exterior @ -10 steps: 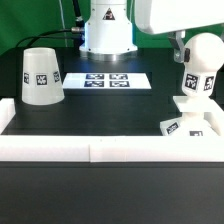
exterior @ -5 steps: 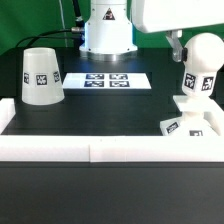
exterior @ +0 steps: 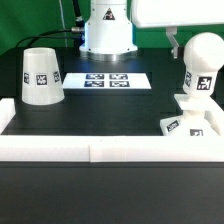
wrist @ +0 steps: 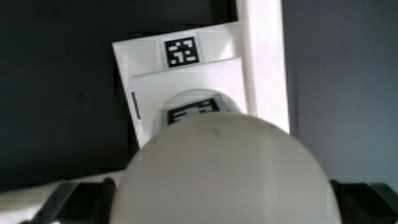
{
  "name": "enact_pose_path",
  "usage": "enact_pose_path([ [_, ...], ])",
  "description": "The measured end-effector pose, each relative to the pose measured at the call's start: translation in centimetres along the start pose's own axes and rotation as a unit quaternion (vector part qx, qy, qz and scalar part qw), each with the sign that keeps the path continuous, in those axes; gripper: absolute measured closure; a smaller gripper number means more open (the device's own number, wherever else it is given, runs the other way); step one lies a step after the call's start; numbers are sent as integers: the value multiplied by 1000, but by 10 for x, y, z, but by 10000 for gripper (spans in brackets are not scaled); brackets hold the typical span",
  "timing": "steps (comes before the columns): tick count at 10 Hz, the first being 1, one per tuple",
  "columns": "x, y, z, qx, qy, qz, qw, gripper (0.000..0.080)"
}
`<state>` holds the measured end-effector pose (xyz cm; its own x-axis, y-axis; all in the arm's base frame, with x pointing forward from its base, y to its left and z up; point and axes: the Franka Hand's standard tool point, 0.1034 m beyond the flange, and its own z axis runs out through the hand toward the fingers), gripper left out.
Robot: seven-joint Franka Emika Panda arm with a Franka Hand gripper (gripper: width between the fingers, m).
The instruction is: Assemble lamp
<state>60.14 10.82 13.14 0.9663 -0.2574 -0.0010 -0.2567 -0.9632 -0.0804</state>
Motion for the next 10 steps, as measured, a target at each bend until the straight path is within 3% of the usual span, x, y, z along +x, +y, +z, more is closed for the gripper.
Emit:
enact_pose_path([
  [3,1,0,0,6,0,130,991,220],
  [6,1,0,0,13,-6,255,967,220],
  [10,0,-1,0,19,-12,328,944,220],
])
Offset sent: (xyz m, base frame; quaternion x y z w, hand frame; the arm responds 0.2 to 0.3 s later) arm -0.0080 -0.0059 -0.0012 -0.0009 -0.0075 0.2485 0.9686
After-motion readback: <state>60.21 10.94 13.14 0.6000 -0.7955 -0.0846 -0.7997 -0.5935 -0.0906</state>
